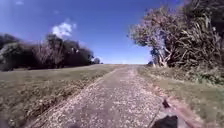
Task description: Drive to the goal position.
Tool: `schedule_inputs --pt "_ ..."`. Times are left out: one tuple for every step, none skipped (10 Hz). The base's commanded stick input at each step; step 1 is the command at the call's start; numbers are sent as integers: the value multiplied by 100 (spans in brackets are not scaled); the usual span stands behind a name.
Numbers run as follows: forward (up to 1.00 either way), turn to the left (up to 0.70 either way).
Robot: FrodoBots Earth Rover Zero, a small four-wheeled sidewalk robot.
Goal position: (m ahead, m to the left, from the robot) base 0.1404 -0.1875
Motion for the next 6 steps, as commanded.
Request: schedule_inputs --pt "70 -8" --pt "70 -4" --pt "70 -11" --pt "70 -19" --pt "70 -26" --pt "70 -33"
